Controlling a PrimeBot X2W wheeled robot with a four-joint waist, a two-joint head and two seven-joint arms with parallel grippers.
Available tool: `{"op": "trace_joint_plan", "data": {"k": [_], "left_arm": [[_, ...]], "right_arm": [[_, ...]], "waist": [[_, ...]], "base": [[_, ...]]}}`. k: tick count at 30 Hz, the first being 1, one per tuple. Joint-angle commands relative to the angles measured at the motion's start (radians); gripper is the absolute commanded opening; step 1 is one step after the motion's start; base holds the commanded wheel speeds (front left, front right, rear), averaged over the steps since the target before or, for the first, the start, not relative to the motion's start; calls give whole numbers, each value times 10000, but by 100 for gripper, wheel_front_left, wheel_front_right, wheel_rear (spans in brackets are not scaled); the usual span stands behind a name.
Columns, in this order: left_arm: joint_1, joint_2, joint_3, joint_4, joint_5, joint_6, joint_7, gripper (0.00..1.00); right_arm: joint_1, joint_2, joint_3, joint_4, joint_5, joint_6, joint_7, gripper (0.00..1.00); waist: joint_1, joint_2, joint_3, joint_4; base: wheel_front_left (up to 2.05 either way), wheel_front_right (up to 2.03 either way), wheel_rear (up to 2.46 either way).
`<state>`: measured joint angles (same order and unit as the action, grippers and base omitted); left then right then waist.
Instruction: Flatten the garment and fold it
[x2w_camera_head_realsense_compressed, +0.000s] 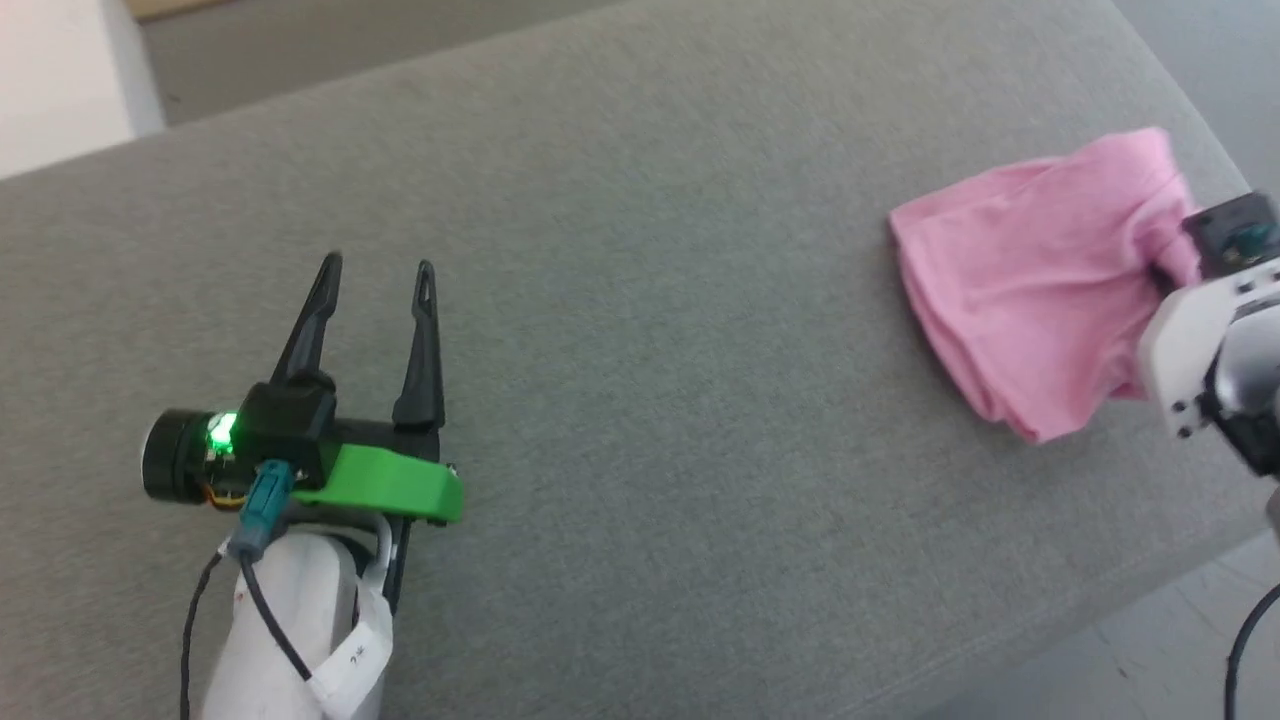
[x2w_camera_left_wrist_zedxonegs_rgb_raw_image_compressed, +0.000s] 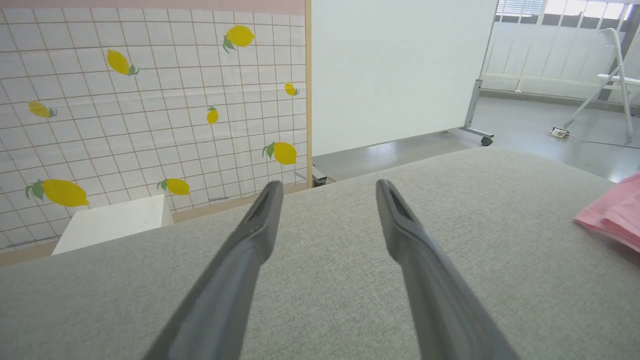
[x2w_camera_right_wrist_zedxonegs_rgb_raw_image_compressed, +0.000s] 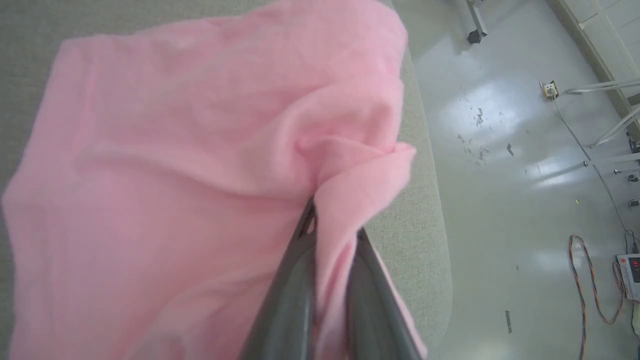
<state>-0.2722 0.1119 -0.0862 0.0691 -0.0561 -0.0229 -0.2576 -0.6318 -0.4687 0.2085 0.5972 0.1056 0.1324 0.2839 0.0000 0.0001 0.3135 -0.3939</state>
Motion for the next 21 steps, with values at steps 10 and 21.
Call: {"op": "trace_joint_plan", "data": {"k": [10,21], "left_arm": [[-795,528,-366,-179,483,-224,491,100],[-734,626,-486,-669,494,-108,748,100]], "right_arm": [[-1924,-452,-1659,2892,-930,-17,-1989,0],[-2739,-407,-4125,4321,-2613,-17,-3229,100]], "waist": [[0,-1,2260,-777],[0,-1,2442,-22]], "base": [[0,0,0],[0,0,0]]}}
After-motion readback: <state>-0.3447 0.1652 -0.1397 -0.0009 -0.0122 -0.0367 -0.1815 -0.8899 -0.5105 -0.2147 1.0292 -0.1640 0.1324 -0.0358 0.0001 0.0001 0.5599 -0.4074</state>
